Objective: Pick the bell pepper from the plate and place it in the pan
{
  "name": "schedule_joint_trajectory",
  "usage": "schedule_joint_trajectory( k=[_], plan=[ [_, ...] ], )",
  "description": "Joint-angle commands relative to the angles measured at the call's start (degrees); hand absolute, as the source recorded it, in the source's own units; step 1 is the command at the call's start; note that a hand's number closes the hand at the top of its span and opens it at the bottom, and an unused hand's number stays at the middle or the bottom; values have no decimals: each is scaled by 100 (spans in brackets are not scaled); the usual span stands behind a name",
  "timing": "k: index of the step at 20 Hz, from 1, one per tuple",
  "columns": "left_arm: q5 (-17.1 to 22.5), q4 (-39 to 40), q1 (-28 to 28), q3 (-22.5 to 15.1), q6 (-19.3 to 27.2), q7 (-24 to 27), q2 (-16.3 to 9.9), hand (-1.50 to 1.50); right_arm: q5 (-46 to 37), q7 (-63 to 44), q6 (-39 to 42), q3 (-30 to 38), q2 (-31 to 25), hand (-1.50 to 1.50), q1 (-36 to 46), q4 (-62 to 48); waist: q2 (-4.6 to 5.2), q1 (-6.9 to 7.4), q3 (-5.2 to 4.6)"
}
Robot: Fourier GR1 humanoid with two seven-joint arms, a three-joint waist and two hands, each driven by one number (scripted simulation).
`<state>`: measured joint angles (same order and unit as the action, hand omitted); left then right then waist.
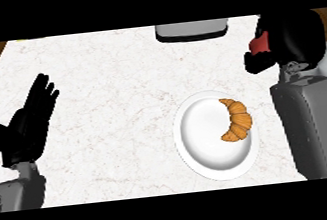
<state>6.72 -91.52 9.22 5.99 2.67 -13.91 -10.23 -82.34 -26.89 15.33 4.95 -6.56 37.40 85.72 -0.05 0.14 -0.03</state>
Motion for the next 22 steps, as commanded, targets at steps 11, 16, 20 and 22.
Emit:
schedule_joint_trajectory(
  k=[11,16,20,22],
  plan=[
    [-307,-88,86,-263,288,-91,325,0,1002,991,-1628,1762,-1484,150,63,-1533,17,15,5],
    [-21,-376,-181,-33,-40,-205,54,0,1469,1839,-2440,2285,-2027,150,-21,-2680,17,56,7],
    [-169,-425,-62,-191,75,-329,138,0,1868,2849,-2920,2762,-2727,150,289,-4260,46,129,14],
    [47,-381,-338,21,-230,3,-29,0,1979,3144,-3097,2758,-2709,150,450,-4764,50,164,13]
  ],
)
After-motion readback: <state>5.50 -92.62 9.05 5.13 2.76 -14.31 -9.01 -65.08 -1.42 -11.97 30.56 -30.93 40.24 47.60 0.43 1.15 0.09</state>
